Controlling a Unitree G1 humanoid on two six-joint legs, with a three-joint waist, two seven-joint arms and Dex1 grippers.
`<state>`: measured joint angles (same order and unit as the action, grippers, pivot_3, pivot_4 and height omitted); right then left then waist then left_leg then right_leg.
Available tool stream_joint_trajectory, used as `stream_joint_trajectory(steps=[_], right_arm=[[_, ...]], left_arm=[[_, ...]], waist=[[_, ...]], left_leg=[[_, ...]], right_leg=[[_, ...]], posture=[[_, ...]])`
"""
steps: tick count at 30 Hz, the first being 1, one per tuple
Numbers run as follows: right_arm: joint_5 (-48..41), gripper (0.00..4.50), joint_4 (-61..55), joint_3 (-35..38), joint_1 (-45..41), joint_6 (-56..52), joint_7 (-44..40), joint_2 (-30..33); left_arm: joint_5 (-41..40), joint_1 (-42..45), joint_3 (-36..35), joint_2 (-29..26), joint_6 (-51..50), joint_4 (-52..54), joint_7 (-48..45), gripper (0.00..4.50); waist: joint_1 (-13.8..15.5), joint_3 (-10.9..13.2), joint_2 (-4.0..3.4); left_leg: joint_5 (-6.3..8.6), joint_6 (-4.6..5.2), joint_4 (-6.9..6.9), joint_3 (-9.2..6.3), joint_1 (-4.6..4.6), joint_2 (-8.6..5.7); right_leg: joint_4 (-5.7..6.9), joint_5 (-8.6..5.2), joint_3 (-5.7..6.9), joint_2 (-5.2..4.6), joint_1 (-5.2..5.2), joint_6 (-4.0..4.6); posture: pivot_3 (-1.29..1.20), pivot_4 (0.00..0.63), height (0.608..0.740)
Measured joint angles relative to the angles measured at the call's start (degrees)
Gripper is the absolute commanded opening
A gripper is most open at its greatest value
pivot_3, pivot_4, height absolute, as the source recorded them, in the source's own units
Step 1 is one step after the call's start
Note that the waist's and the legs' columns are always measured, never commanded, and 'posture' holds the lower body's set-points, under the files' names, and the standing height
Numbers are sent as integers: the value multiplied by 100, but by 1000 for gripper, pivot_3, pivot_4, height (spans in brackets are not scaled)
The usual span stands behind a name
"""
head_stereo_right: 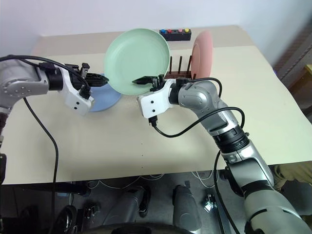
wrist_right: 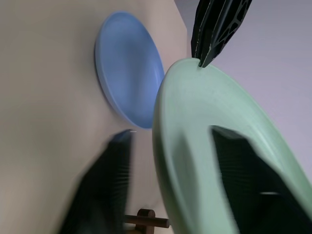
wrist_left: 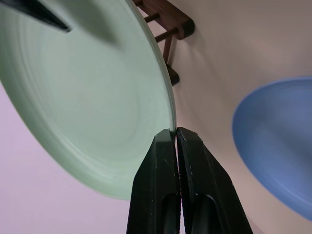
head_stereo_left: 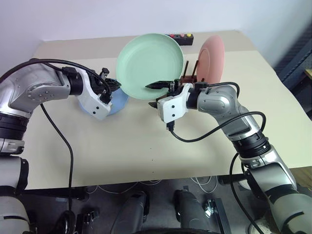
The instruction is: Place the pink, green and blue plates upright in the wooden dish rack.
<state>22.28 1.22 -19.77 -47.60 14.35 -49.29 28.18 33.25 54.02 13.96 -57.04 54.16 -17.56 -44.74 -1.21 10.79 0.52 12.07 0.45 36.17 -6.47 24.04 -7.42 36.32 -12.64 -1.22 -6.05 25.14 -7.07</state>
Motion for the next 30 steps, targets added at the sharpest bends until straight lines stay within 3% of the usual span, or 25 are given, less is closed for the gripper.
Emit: stream_joint_trajectory(steps=[2, 3, 12, 15, 22, 26, 30], right_arm=[[49, 241, 8, -34, 0, 16, -1, 26], [122, 86, 53, -112, 4, 4, -12, 53], [238, 86, 198, -126, 8, 120, 205, 46], [292, 0, 289, -125, 3, 236, 367, 48], [436, 0, 487, -122, -120, 554, 756, 66], [355, 0, 673, -14, -283, 643, 951, 95], [-648, 0, 834, 631, -453, 64, 944, -248]], left_arm=[[-1, 0, -1, 0, -34, 23, 18, 0], [-14, 11, -23, -1, -78, 44, 70, 0], [-122, -36, -1, -16, -257, 149, 44, 0], [-808, -180, -18, 43, -638, 270, -216, 954], [-3602, -725, -429, 568, -2607, 1282, -926, 4447], [-5728, -1540, -1106, 656, -4429, 2112, -1234, 4447], [-7610, -2374, -1927, 693, -6462, 2505, -994, 4447]], waist=[[-4, 0, 0], [-4, 0, 1], [-2, -1, 2], [-2, -1, 2], [-4, -1, 2], [-118, -1, 2], [-180, -1, 2]], left_leg=[[0, 0, -1, 0, 0, 2], [0, 0, 0, 0, 0, 2], [-3, -5, 0, 3, 0, 4], [-3, -5, 0, 2, 0, 4], [-3, -5, 3, 1, 0, 6], [-10, -18, -2, -2, -2, 12], [-12, -30, -5, -6, -4, 30]], right_leg=[[0, 0, 0, 2, 1, 0], [0, 0, 0, 3, 1, 0], [1, 0, -5, 5, 2, 1], [1, 0, -7, 6, 2, 1], [4, 1, -10, 7, 3, 1], [8, 1, -13, 11, 7, 2], [10, 7, -18, 27, 11, 14]], posture=[[0, 150, 740], [0, 150, 740], [0, 150, 740], [0, 150, 740], [0, 150, 740], [0, 150, 740], [0, 150, 740]])
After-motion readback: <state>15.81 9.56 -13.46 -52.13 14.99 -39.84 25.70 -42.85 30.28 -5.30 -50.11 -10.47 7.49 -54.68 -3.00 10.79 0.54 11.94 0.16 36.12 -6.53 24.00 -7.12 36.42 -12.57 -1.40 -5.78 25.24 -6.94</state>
